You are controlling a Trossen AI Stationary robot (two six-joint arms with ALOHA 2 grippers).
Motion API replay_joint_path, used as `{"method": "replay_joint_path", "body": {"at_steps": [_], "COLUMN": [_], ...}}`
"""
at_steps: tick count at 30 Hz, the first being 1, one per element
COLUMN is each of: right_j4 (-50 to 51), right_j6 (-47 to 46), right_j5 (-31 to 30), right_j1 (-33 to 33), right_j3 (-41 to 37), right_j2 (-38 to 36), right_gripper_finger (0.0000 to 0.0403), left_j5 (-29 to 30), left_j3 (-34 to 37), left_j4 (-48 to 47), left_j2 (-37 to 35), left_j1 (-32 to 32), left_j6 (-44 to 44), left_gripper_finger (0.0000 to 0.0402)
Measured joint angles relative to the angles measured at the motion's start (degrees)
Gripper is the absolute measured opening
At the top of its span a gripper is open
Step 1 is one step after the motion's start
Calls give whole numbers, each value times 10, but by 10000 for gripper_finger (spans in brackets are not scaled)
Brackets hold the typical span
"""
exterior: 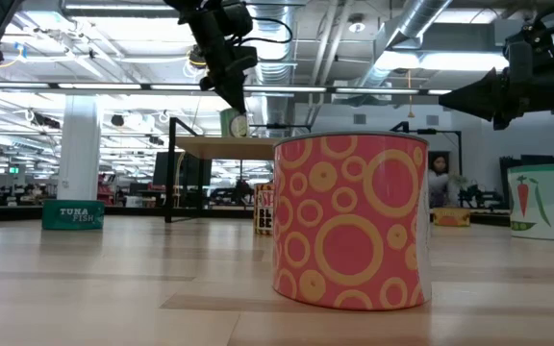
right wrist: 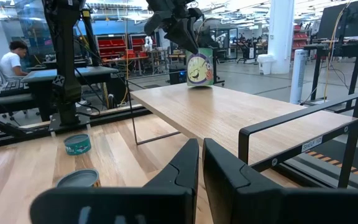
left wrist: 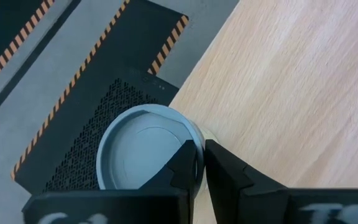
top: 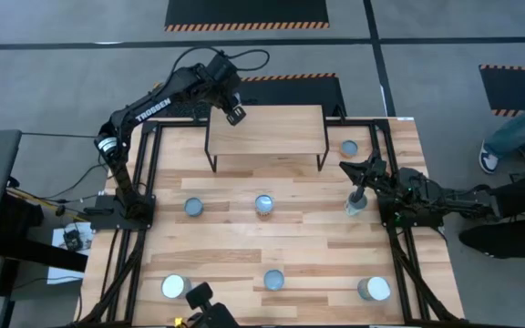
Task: Pick and place cans onto a shelf
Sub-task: Put the green cheese soup can on the shelf
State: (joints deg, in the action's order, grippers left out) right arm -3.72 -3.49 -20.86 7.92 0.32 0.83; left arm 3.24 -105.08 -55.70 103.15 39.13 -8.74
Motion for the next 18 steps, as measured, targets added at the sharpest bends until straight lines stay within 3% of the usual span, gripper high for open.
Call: {"method": "replay_joint_path", "body": {"at_steps": [12, 18], "right_j4": [0, 0], "right_j6": [0, 0], "right_j5": [0, 0], "right_j1": [0, 0], "right_j3": [0, 0], "right_j2": [0, 0], "right_gripper_finger": [49, 49], "left_j5": [0, 0], "left_j3": [29, 28], "left_j4": [42, 40], "left_j2": [-1, 0], "left_j1": [-10, -10], "left_j6": [-19, -18], "left_gripper_finger": [22, 65]}}
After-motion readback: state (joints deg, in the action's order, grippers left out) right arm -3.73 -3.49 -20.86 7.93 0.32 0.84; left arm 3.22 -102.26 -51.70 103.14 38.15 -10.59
